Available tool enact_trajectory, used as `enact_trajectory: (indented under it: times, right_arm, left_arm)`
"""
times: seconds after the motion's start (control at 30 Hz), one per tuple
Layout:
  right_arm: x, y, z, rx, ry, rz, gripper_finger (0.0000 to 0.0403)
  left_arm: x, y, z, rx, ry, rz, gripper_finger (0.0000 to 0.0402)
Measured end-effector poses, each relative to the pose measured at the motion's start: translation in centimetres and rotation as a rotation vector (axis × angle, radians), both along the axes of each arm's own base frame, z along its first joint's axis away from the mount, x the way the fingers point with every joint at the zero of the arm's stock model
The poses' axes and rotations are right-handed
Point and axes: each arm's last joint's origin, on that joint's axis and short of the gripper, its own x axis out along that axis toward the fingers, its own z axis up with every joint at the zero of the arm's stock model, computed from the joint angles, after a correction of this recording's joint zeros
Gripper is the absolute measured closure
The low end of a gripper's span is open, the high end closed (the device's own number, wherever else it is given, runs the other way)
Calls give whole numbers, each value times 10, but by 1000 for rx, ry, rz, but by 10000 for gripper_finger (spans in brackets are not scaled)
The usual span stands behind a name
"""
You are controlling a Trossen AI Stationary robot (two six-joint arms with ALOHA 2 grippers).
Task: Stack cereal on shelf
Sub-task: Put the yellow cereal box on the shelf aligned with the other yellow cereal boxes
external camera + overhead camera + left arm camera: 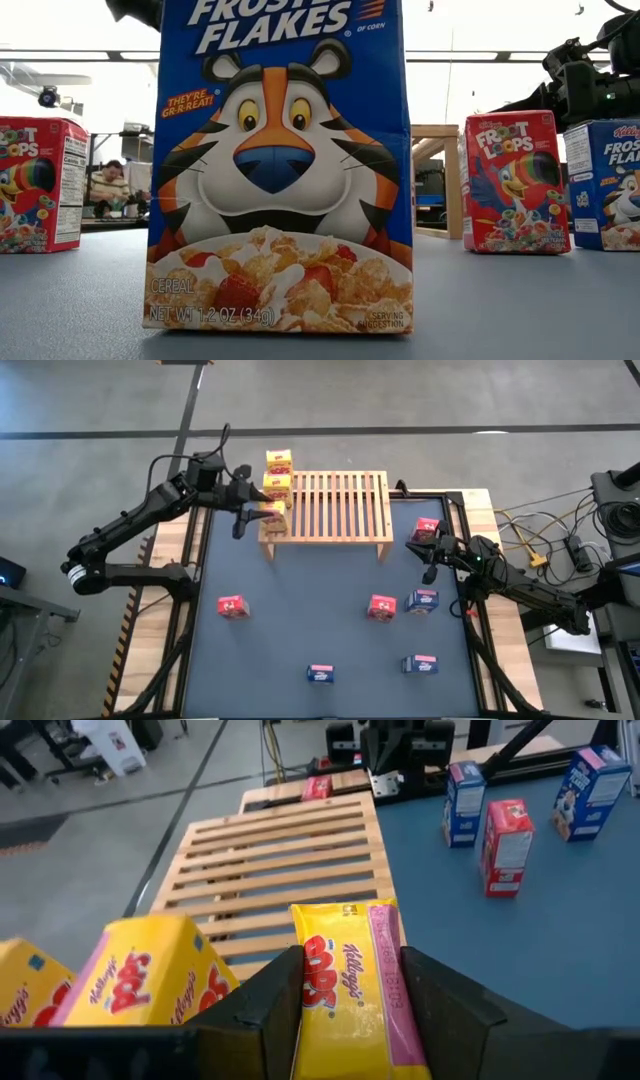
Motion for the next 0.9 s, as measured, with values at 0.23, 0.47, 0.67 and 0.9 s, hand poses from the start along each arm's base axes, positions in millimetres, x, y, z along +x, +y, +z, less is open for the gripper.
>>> enact_trajectory:
  times: [0.23, 0.47, 0.67, 0.9]
  right_arm:
    - [0, 0, 0, 0, 0, 0, 394]
    - [0, 0, 0, 0, 0, 0, 394]
    - [0, 0, 0, 0, 0, 0, 394]
    - [0, 0, 0, 0, 0, 0, 394]
  left_arm:
    - [4, 2, 0, 3, -19, -19, 258]
    - [8, 5, -5, -19, -9, -36, 258]
    - [12, 8, -7, -22, -4, -36, 258]
    - [15, 11, -10, -21, -3, -37, 258]
